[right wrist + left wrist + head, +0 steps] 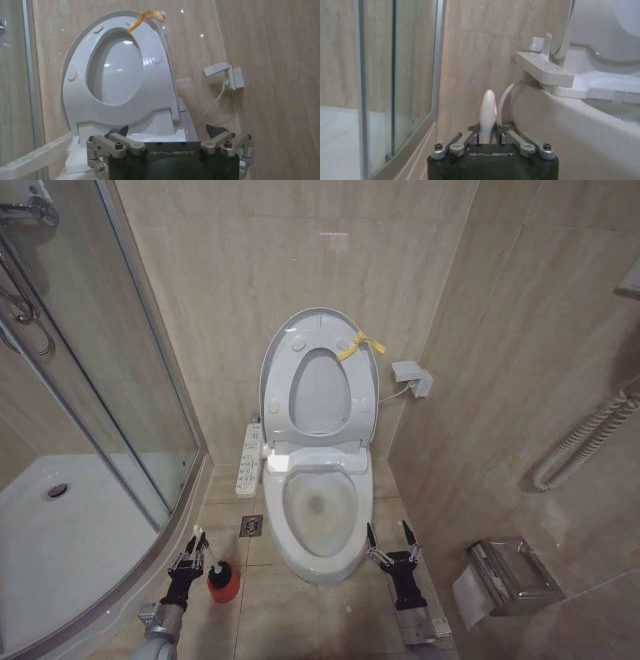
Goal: Open the toilet lid, clean the toilet bowl with a toilet brush, close the toilet lid, and flush.
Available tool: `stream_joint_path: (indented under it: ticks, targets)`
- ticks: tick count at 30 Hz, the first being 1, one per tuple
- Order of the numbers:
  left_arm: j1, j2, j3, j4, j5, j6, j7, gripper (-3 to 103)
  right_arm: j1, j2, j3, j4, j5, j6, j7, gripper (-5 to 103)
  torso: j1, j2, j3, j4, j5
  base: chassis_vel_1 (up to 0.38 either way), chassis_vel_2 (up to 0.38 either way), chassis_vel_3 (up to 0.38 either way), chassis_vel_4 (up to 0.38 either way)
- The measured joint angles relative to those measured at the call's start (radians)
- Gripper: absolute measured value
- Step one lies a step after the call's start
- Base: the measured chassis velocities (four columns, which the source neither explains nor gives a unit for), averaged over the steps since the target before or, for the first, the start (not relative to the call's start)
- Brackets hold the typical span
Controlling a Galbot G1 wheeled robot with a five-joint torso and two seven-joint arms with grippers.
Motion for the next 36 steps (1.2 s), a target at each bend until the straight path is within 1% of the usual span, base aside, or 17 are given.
stream_joint_path:
  ticks: [6,7,14,15,18,21,23,24,25,26,28,30,31,32,34,35,36]
  targets:
    - [0.025,0.005,-0.008,-0.02,0.006,0.006,-0.009,22,0.002,0.003,-0.001,0.0,0.0,0.0,0.0,100,0.0,0.0,0.0,0.0,0.0,0.0,0.0,0.0,0.0]
    - [0.029,0.006,-0.009,-0.025,0.006,0.007,-0.009,48,0.003,0.003,-0.002,0.0,-0.001,0.0,0.0,100,0.0,0.0,0.0,0.0,-0.0001,0.0,0.0,0.0,0.0]
    - [0.051,0.008,-0.02,-0.049,0.005,0.015,-0.01,48,0.002,0.005,-0.005,0.003,-0.003,0.0,0.0,100,0.0,0.0,0.0,0.0,0.0,0.0,0.0,0.0,0.0]
    - [0.054,0.008,-0.021,-0.049,0.005,0.016,-0.011,76,0.001,0.005,-0.006,0.005,-0.003,0.0,0.0,100,0.0,0.0,0.0,0.0001,0.0001,0.0,0.0,0.0,0.0]
    - [0.058,0.005,-0.025,-0.056,0.005,0.016,-0.012,76,-0.001,0.004,-0.006,0.008,-0.003,0.0,0.0,100,0.0,0.0,0.0,0.0001,-0.0001,0.0,0.0,0.0,0.0]
    - [0.072,0.004,-0.032,-0.096,0.004,0.02,-0.021,76,-0.004,0.001,-0.005,0.014,-0.003,0.0,0.0,100,0.0,0.0,0.0,0.0,-0.0001,0.0,0.0,0.0,0.0]
    - [0.102,0.003,-0.043,-0.192,-0.012,0.039,-0.052,76,-0.005,-0.002,-0.003,0.018,-0.003,0.0,0.001,100,0.0,0.0,0.0,0.0,0.0,0.0,0.0,0.0,0.0]
    - [0.116,0.002,-0.05,-0.237,-0.018,0.046,-0.065,100,-0.006,-0.003,-0.003,0.021,-0.003,0.0,0.005,100,0.0,0.0,0.0,0.0,0.0001,0.0,0.0,0.0,0.0]
    - [0.136,-0.001,-0.062,-0.3,-0.02,0.053,-0.082,100,-0.008,-0.005,-0.003,0.028,-0.002,-0.001,0.015,100,0.0,0.0,0.0,0.0,0.0002,0.0,0.0,0.0,0.0]
    - [0.136,-0.001,-0.062,-0.3,-0.02,0.053,-0.082,100,-0.008,-0.005,-0.003,0.028,-0.002,-0.001,0.015,100,0.0,0.0,0.0,0.0,0.0002,0.0,0.0,0.0,0.0]
    - [0.181,-0.006,-0.083,-0.434,-0.012,0.074,-0.117,100,-0.012,-0.006,-0.005,0.048,0.001,-0.006,0.033,100,0.0,0.0,0.0,-0.0001,0.0002,0.0,0.0,0.0,0.0]
    - [0.227,-0.007,-0.091,-0.556,-0.01,0.112,-0.145,100,-0.013,-0.004,-0.006,0.075,0.0,-0.011,0.044,100,0.0,0.0,0.0,0.0002,0.0002,0.0,0.0,0.0,0.0]
    - [0.227,-0.007,-0.091,-0.556,-0.01,0.112,-0.145,100,-0.013,-0.004,-0.006,0.075,0.0,-0.011,0.044,100,0.0,0.0,0.0,0.0002,0.0002,0.0,0.0,0.0,0.0]
    - [0.252,-0.006,-0.097,-0.63,-0.008,0.137,-0.157,100,-0.014,-0.002,-0.005,0.096,-0.001,-0.016,0.051,100,0.0,0.0,0.0,0.0001,0.0,0.0,0.0,0.0,0.0]
    - [0.288,-0.003,-0.113,-0.733,0.003,0.178,-0.171,100,-0.015,-0.001,-0.005,0.137,-0.001,-0.029,0.065,100,0.0,0.0,0.0,0.0001,0.0003,0.0,0.0,0.0,0.0]
    - [0.314,-0.001,-0.129,-0.8,0.012,0.212,-0.18,100,-0.017,-0.001,-0.003,0.171,-0.001,-0.041,0.078,100,0.0,0.0,0.0,0.0001,0.0002,0.0,0.0,0.0,0.0]
    - [0.314,-0.001,-0.129,-0.8,0.012,0.212,-0.18,100,-0.017,-0.001,-0.003,0.171,-0.001,-0.041,0.078,100,0.0,0.0,0.0,0.0001,0.0002,0.0,0.0,0.0,0.0]
